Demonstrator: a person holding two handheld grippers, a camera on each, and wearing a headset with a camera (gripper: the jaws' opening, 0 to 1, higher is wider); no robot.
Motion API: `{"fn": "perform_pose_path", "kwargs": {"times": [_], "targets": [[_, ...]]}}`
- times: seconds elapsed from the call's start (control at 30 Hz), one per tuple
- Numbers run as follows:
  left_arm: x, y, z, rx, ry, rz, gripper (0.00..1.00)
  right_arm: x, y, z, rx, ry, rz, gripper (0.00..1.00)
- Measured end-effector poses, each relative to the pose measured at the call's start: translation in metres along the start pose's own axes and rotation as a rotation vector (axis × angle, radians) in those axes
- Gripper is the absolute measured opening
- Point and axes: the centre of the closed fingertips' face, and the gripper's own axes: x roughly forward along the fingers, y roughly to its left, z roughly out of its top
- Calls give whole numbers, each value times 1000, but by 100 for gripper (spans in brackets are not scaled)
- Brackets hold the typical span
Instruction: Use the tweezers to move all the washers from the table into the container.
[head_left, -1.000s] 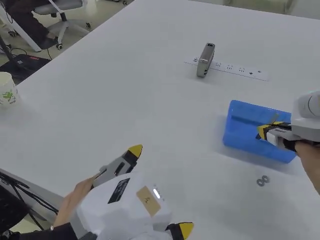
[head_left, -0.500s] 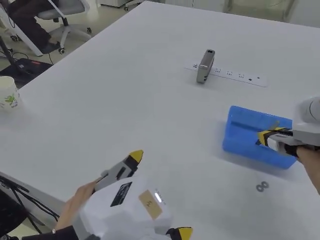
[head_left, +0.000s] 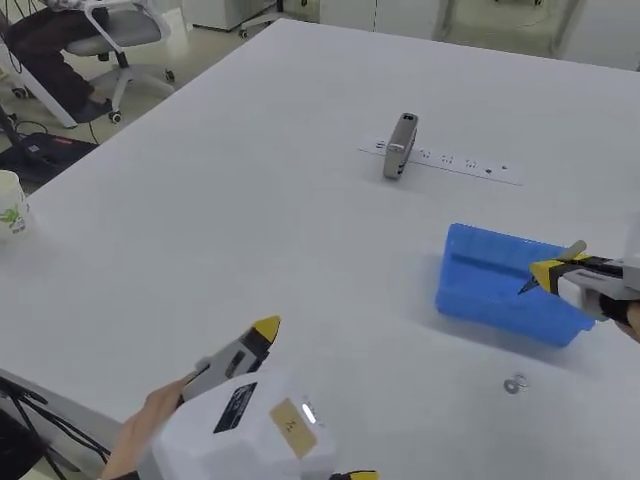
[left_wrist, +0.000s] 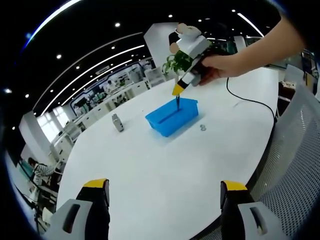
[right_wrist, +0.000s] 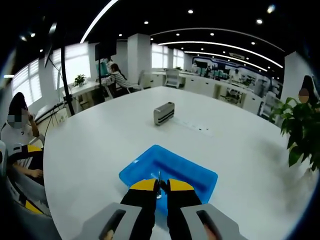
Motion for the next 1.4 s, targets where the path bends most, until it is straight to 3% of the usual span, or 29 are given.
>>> {"fn": "perform_pose_path", "kwargs": {"times": [0.17,0.33,0.6,0.97,1.4], "targets": [[0,0,-1,1,2,1,94,-18,7,2,-4,-30,-1,3],[0,0,-1,3,3,0,94,-28,14,-7,-9,-27,4,3],[0,1,-2,11,10,7,92,-33,25,-35,42,15,22,3],[0,2,-2,8,10,11,94,-29,43,-83,62,116,48,3],[0,2,-2,8,12,13,94,-22,42,-82,103,115,46,3]]}}
